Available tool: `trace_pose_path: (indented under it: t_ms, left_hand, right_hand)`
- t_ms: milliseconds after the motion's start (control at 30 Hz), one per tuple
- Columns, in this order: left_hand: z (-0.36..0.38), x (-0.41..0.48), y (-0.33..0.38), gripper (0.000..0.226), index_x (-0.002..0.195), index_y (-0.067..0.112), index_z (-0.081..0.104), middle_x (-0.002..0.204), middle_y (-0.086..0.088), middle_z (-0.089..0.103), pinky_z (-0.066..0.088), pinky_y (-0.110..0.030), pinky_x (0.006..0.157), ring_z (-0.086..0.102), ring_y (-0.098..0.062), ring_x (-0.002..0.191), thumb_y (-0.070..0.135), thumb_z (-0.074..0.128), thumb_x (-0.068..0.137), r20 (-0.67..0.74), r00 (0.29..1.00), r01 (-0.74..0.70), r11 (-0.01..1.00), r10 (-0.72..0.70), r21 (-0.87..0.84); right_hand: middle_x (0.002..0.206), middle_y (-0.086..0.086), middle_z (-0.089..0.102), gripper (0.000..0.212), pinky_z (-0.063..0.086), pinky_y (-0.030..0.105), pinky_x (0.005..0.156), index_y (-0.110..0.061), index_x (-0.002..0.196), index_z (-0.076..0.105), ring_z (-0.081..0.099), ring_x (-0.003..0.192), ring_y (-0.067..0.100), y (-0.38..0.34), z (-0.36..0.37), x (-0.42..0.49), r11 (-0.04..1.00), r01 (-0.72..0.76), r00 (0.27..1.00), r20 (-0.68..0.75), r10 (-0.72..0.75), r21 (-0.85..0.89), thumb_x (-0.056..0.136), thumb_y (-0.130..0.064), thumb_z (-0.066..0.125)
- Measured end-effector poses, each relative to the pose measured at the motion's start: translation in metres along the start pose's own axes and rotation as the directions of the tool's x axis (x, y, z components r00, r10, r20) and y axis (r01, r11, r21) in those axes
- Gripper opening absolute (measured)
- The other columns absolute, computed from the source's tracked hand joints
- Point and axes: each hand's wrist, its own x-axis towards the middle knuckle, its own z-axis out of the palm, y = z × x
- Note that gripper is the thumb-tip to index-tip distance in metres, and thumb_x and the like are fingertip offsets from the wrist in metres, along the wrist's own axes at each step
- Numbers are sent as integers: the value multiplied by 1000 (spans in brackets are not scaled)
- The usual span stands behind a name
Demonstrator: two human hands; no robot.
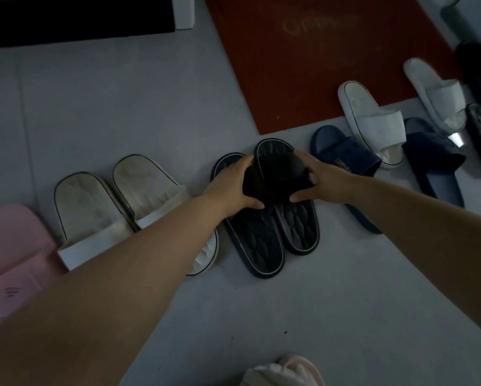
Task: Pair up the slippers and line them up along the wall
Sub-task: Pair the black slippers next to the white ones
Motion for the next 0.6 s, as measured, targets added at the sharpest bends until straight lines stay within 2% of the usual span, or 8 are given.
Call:
trace_pose_path:
  t_ms: [100, 200, 300, 367, 433, 500, 600]
  left_hand:
    - [-8, -6, 0, 106, 144, 17, 18, 148, -9, 35, 28, -33, 111, 34, -24, 134, 36, 81, 61, -7, 1000, 17, 998, -17, 55]
    - [-27, -14, 5, 98, 140, 16, 26, 143, -9, 40, 33, -32, 105, 40, -25, 129, 38, 80, 62, -10, 999, 43, 999, -43, 17]
    - [-43, -27, 19, 80, 135, 14, 35, 136, -9, 48, 35, -29, 97, 47, -24, 123, 32, 77, 69, -42, 996, 71, 986, -78, -150]
    - [-46, -37, 30, 59, 126, 9, 45, 127, -12, 56, 38, -27, 92, 53, -24, 115, 26, 71, 77, -98, 990, 69, 944, -106, -323]
    - [-42, -49, 44, 43, 118, 6, 51, 119, -14, 61, 43, -28, 91, 58, -27, 110, 25, 64, 83, -163, 972, 75, 876, -172, -476]
    - [-33, -59, 60, 39, 116, 5, 52, 118, -14, 62, 44, -28, 87, 59, -28, 108, 29, 59, 86, -153, 963, 98, 820, -220, -563]
    - [-21, -65, 83, 40, 118, 8, 51, 121, -12, 60, 44, -29, 88, 58, -26, 109, 32, 57, 87, -62, 984, 101, 810, -167, -578]
  right_hand:
    - [148, 1, 36, 100, 34, 42, 111, -29, 145, 14, 37, 134, 20, 0, 2, -8, 998, 20, 1000, -13, -19, 52, 69, -35, 78]
    - [146, 3, 39, 99, 33, 31, 106, -29, 146, 12, 38, 133, 24, -7, 3, -21, 1000, -11, 999, -51, 12, 11, 71, -32, 77]
    - [148, 8, 35, 105, 30, 25, 95, -25, 147, 5, 36, 133, 27, -25, 2, -49, 989, -24, 997, -73, 13, -148, 72, -25, 77]
    - [148, 11, 35, 105, 32, 28, 93, -25, 147, 4, 36, 132, 30, -43, -6, -76, 951, -23, 995, -100, -9, -309, 72, -21, 78]
    - [143, 13, 39, 102, 38, 31, 92, -27, 147, 4, 45, 123, 32, -59, -21, -111, 910, -33, 994, -107, -13, -414, 74, -17, 75]
    - [136, 9, 45, 97, 46, 35, 88, -31, 146, 5, 53, 111, 27, -71, -42, -153, 925, -43, 996, -92, 9, -379, 78, -10, 70]
    - [130, -3, 45, 92, 42, 24, 81, -35, 145, 8, 53, 103, 14, -72, -71, -207, 923, -108, 989, -132, 63, -369, 80, -7, 67]
